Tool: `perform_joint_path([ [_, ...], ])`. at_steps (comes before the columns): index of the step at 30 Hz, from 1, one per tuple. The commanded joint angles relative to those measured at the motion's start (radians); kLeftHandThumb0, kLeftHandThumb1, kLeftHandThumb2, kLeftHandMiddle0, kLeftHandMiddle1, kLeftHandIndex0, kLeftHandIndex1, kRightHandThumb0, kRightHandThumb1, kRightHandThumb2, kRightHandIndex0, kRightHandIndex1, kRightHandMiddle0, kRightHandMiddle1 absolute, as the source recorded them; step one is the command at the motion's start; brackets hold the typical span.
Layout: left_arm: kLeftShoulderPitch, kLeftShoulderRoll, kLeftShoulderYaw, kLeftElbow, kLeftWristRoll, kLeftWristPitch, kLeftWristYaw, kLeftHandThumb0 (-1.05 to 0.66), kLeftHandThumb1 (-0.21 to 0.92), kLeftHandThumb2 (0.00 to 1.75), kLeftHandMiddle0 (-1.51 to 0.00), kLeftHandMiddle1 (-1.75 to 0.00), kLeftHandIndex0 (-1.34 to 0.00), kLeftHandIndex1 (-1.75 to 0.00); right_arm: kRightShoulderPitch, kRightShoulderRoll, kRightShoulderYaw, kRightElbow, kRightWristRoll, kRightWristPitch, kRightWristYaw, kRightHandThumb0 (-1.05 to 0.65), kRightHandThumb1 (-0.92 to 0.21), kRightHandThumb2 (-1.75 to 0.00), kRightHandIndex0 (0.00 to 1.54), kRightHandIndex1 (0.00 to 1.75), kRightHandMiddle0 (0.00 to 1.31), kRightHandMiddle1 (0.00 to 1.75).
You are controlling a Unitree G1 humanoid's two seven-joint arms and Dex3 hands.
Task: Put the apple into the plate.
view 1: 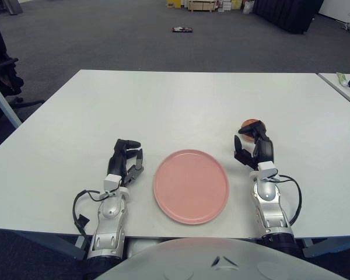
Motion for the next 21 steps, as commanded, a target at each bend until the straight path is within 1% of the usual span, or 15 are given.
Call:
perform_joint_path([
  [1, 0.006, 0.000, -0.004, 0.001, 0.007, 0.022, 0.004, -0.36, 0.79, 0.71, -0.50, -1.49, -0.27, -1.75, -0.021, -0.035, 0.012, -0.009, -0.052, -0.054, -0.011, -0.35, -0.89, -0.56, 0.54, 1.30, 0.21, 1.75],
  [4, 0.006, -0.001, -0.004, 0.002, 0.006, 0.025, 0.003, -0.37, 0.78, 0.72, -0.50, -1.49, -0.27, -1.75, -0.047, -0.082, 0.016, 0.005, -0.128, -0.082, -0.032, -0.35, -0.91, -0.54, 0.47, 1.26, 0.19, 1.75],
  [5, 0.006, -0.001, -0.004, 0.003, 0.005, 0.024, 0.002, -0.37, 0.78, 0.72, -0.50, -1.49, -0.27, -1.75, -0.056, -0.093, 0.016, 0.010, -0.143, -0.087, -0.036, -0.35, -0.92, -0.53, 0.39, 1.23, 0.19, 1.75],
  [9, 0.002, -0.002, -0.004, 0.012, 0.006, 0.012, 0.004, -0.36, 0.79, 0.71, -0.50, -1.50, -0.27, -1.75, -0.075, -0.121, 0.018, 0.020, -0.194, -0.083, -0.054, -0.35, -0.92, -0.53, 0.23, 1.17, 0.18, 1.75],
  [10, 0.001, -0.002, -0.004, 0.014, 0.007, 0.009, 0.004, -0.36, 0.79, 0.71, -0.51, -1.50, -0.27, -1.75, -0.077, -0.126, 0.019, 0.019, -0.209, -0.080, -0.063, -0.38, -0.88, -0.59, 0.17, 1.12, 0.14, 1.64],
  [11, 0.000, -0.002, -0.004, 0.016, 0.008, 0.006, 0.005, -0.36, 0.79, 0.71, -0.51, -1.50, -0.27, -1.75, -0.083, -0.131, 0.019, 0.019, -0.232, -0.075, -0.080, -0.43, -0.78, -0.73, 0.13, 1.08, 0.09, 1.48],
  [12, 0.000, -0.002, -0.004, 0.017, 0.009, 0.004, 0.006, -0.36, 0.79, 0.71, -0.51, -1.50, -0.27, -1.75, -0.087, -0.134, 0.020, 0.020, -0.245, -0.073, -0.093, -0.47, -0.70, -0.82, 0.08, 1.04, 0.06, 1.35],
  [13, -0.001, -0.002, -0.004, 0.019, 0.009, 0.002, 0.006, -0.36, 0.79, 0.71, -0.51, -1.50, -0.27, -1.75, -0.094, -0.137, 0.020, 0.023, -0.266, -0.073, -0.113, -0.49, -0.68, -0.85, 0.06, 1.02, 0.05, 1.30],
  [14, -0.001, -0.002, -0.004, 0.020, 0.009, 0.000, 0.006, -0.36, 0.79, 0.71, -0.51, -1.50, -0.27, -1.75, -0.099, -0.140, 0.021, 0.026, -0.280, -0.073, -0.129, -0.52, -0.63, -0.90, 0.04, 0.94, 0.03, 1.20],
  [15, -0.001, -0.002, -0.004, 0.021, 0.010, -0.001, 0.006, -0.36, 0.79, 0.71, -0.51, -1.50, -0.27, -1.75, -0.102, -0.142, 0.022, 0.028, -0.288, -0.074, -0.139, -0.54, -0.59, -0.92, 0.03, 0.89, 0.02, 1.13],
  [16, -0.002, -0.002, -0.004, 0.022, 0.009, -0.003, 0.006, -0.36, 0.79, 0.71, -0.51, -1.50, -0.27, -1.75, -0.113, -0.146, 0.022, 0.037, -0.311, -0.072, -0.165, -0.55, -0.58, -0.93, 0.02, 0.88, 0.01, 1.11],
  [17, -0.002, -0.002, -0.004, 0.023, 0.009, -0.004, 0.007, -0.36, 0.79, 0.71, -0.51, -1.50, -0.27, -1.75, -0.121, -0.149, 0.023, 0.043, -0.327, -0.070, -0.183, -0.56, -0.56, -0.94, 0.01, 0.80, 0.01, 1.04],
  [19, -0.003, -0.002, -0.004, 0.024, 0.009, -0.007, 0.006, -0.36, 0.79, 0.71, -0.51, -1.49, -0.27, -1.75, -0.163, -0.162, 0.025, 0.089, -0.385, -0.059, -0.254, -0.58, -0.53, -0.94, 0.01, 0.71, 0.00, 0.96],
  [21, -0.003, -0.001, -0.004, 0.024, 0.010, -0.009, 0.007, -0.36, 0.79, 0.71, -0.52, -1.49, -0.27, -1.75, -0.205, -0.177, 0.027, 0.140, -0.427, -0.047, -0.314, -0.61, -0.51, -0.93, 0.00, 0.57, 0.00, 0.86],
])
